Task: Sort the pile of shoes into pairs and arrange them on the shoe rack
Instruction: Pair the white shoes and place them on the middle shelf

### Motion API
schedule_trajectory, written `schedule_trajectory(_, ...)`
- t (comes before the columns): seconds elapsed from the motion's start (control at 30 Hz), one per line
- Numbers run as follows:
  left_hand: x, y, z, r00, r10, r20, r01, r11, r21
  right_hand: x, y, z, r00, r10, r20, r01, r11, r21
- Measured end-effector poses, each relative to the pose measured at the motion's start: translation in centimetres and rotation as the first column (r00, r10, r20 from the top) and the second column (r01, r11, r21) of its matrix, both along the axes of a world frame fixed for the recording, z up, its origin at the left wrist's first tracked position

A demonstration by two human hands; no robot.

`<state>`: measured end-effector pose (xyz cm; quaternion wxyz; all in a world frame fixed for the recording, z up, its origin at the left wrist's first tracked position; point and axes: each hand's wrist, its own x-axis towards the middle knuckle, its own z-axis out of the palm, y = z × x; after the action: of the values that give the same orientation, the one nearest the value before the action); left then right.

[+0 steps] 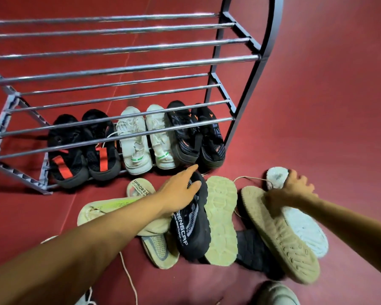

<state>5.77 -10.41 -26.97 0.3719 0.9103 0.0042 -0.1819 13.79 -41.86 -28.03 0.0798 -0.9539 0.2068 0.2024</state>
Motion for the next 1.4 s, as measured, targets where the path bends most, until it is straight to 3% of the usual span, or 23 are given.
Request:
schedule_trajectory(0.1, -1.7, -1.1, -1.2, 1.0, -0.016, -0.014, 0.016, 0.999, 0.028, -0.1, -1.9, -0.4, 0.959, -0.251, -0.132, 0.281, 0.901, 0.331)
schedule_trajectory(0.2, -3.3, -0.5, -1.5, 0.997, 0.057, 0.045, -0.058, 0.997, 0.04, -1.3, -3.0, 1.7, 0.958, -0.283, -0.053, 0.282, 0.881, 0.38)
schedule_trajectory(0.23, -3.8, -0.1, -1.4, 0.995, 0.076, 0.068, -0.08, 0.996, 0.045, -1.8, -2.7, 2.8, 0.975, -0.219, 0.023, 0.198, 0.917, 0.346)
schedule_trajectory(0.3, -4.8, 0.8, -1.0, 0.984, 0.134, 0.119, -0.139, 0.99, 0.029, -2.2, -1.2, 5.5, 0.978, 0.087, 0.191, -0.122, 0.976, 0.181)
schedule_trajectory(0.37, -6.0, 1.6, -0.5, 0.962, 0.21, 0.173, -0.212, 0.977, -0.007, -2.9, 1.4, 8.9, 0.884, 0.364, 0.293, -0.39, 0.92, 0.035)
schedule_trajectory(0.43, -7.4, 2.2, 0.0, 0.938, 0.264, 0.224, -0.263, 0.964, -0.034, -4.6, 5.0, 11.3, 0.806, 0.484, 0.34, -0.52, 0.854, 0.017)
schedule_trajectory(0.5, -8.6, 2.7, 0.3, 0.928, 0.284, 0.24, -0.282, 0.958, -0.047, -7.1, 9.1, 11.3, 0.819, 0.508, 0.266, -0.554, 0.821, 0.137)
schedule_trajectory(0.57, -9.8, 2.8, 0.5, 0.933, 0.296, 0.203, -0.293, 0.955, -0.049, -10.3, 13.2, 9.6, 0.868, 0.495, 0.044, -0.475, 0.799, 0.368)
schedule_trajectory(0.63, -10.7, 2.9, 0.5, 0.942, 0.279, 0.187, -0.279, 0.96, -0.026, -12.8, 16.1, 7.9, 0.813, 0.57, -0.114, -0.464, 0.755, 0.463)
schedule_trajectory(0.7, -11.3, 3.5, 0.3, 0.949, 0.254, 0.188, -0.259, 0.966, 0.001, -12.8, 16.8, 7.8, 0.771, 0.619, -0.15, -0.453, 0.698, 0.555)
schedule_trajectory(0.8, -12.1, 6.3, 0.3, 0.938, 0.294, 0.182, -0.304, 0.952, 0.032, -10.3, 15.0, 9.0, 0.8, 0.582, -0.144, -0.31, 0.608, 0.731)
schedule_trajectory(0.87, -12.8, 8.8, 0.4, 0.914, 0.354, 0.197, -0.369, 0.928, 0.044, -9.0, 13.0, 9.4, 0.824, 0.567, -0.005, -0.47, 0.687, 0.554)
schedule_trajectory(0.93, -13.8, 11.3, 0.4, 0.88, 0.417, 0.229, -0.441, 0.895, 0.068, -9.2, 11.1, 8.5, 0.81, 0.586, -0.034, -0.538, 0.765, 0.355)
schedule_trajectory(1.03, -16.0, 14.3, 0.0, 0.84, 0.487, 0.24, -0.525, 0.84, 0.135, -11.3, 9.9, 6.9, 0.85, 0.433, -0.301, -0.233, 0.821, 0.522)
schedule_trajectory(1.13, -18.2, 16.5, -0.9, 0.824, 0.526, 0.212, -0.563, 0.801, 0.201, -12.2, 10.2, 5.7, 0.889, 0.41, -0.203, -0.274, 0.833, 0.481)
schedule_trajectory(1.2, -19.0, 17.3, -1.4, 0.82, 0.537, 0.197, -0.571, 0.789, 0.227, -11.9, 10.4, 5.5, 0.87, 0.484, -0.093, -0.4, 0.804, 0.44)
schedule_trajectory(1.3, -19.6, 18.2, -1.8, 0.812, 0.548, 0.202, -0.583, 0.774, 0.246, -11.4, 11.3, 5.7, 0.759, 0.65, -0.029, -0.591, 0.707, 0.388)
schedule_trajectory(1.4, -19.3, 18.5, -1.5, 0.81, 0.537, 0.234, -0.584, 0.776, 0.239, -11.7, 12.7, 6.4, 0.691, 0.716, 0.098, -0.676, 0.593, 0.437)
